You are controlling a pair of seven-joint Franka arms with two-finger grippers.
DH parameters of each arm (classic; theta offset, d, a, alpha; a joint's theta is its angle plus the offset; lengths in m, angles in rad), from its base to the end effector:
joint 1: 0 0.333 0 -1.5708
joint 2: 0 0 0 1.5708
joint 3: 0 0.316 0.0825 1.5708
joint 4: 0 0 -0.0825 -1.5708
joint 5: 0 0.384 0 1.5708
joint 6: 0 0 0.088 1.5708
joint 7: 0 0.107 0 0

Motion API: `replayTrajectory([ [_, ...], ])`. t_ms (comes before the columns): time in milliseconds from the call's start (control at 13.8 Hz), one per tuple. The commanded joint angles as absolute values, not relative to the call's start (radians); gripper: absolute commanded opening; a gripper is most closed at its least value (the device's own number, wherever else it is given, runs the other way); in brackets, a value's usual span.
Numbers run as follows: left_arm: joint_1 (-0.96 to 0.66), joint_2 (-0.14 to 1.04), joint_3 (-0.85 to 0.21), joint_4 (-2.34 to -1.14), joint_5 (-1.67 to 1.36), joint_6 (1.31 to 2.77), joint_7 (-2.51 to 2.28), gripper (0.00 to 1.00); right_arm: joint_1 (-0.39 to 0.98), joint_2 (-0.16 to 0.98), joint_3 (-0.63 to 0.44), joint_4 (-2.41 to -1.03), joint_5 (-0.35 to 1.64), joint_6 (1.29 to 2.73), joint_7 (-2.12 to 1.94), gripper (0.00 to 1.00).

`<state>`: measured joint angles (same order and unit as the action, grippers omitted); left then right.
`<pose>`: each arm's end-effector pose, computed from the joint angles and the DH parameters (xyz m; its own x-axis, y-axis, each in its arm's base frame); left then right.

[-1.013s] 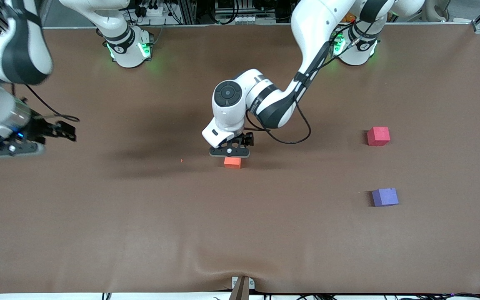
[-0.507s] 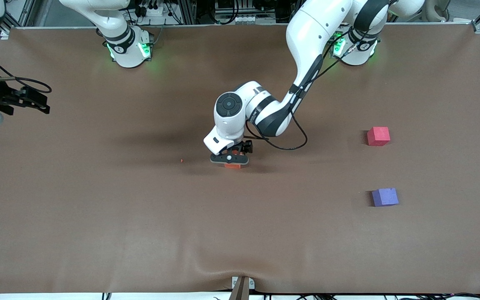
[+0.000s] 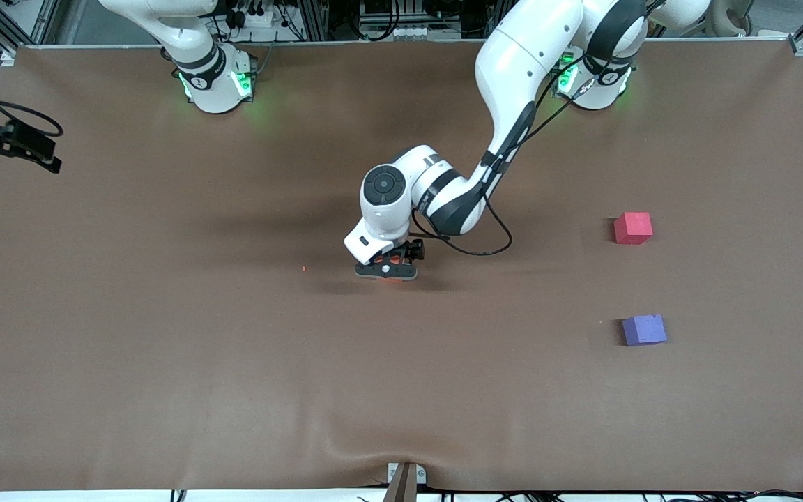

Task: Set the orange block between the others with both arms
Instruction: 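Grasp the orange cube with the left gripper while the right gripper withdraws, then carry the orange cube with the left gripper between the pink and blue cubes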

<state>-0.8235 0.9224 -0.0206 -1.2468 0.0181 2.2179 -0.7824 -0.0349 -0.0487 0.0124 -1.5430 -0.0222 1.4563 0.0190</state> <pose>0.5075 -0.5638 0.2074 0.9974 -0.0630 0.0336 -0.0642 -0.9973 0.0355 0.5273 -0.0143 0.6540 0.9983 -0.0440 -0.0375 -0.0432 -0.9988 0.0234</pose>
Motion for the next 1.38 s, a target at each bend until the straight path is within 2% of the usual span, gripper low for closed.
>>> replayTrajectory([
  [0,-0.824,0.953,-0.015,-1.216,0.028,2.253,-0.785,0.63,-0.041,-0.048,0.021,-1.529,-0.026,1.437,0.026,1.00],
  [145,-0.818,0.951,-0.015,-1.221,0.022,2.253,-0.795,0.20,-0.041,-0.048,0.023,-1.534,-0.026,1.433,0.031,1.00],
  [217,-0.807,0.939,-0.015,-1.226,0.014,2.252,-0.813,0.05,-0.040,-0.048,0.023,-1.535,-0.026,1.427,0.034,1.00],
  [289,-0.789,0.916,-0.017,-1.227,0.000,2.250,-0.834,0.00,-0.040,-0.048,0.023,-1.537,-0.025,1.427,0.034,1.00],
  [434,-0.730,0.840,-0.017,-1.262,-0.029,2.240,-0.853,0.00,-0.044,-0.048,0.025,-1.542,-0.023,1.436,0.025,1.00],
  [579,-0.666,0.709,-0.017,-1.356,-0.029,2.182,-0.835,0.00,-0.041,-0.048,0.025,-1.548,-0.023,1.436,0.025,1.00],
  [941,-0.404,0.346,-0.037,-1.760,-0.029,2.168,-0.535,0.00,-0.041,-0.048,0.025,-1.557,-0.021,1.430,0.025,1.00],
  [1086,-0.294,0.273,-0.037,-1.872,-0.028,2.171,-0.358,0.00,-0.041,-0.048,0.025,-1.560,-0.021,1.427,0.025,1.00],
  [1303,-0.157,0.241,-0.037,-1.998,-0.026,2.233,-0.149,0.00,-0.041,-0.048,0.025,-1.560,-0.021,1.428,0.025,1.00],
])
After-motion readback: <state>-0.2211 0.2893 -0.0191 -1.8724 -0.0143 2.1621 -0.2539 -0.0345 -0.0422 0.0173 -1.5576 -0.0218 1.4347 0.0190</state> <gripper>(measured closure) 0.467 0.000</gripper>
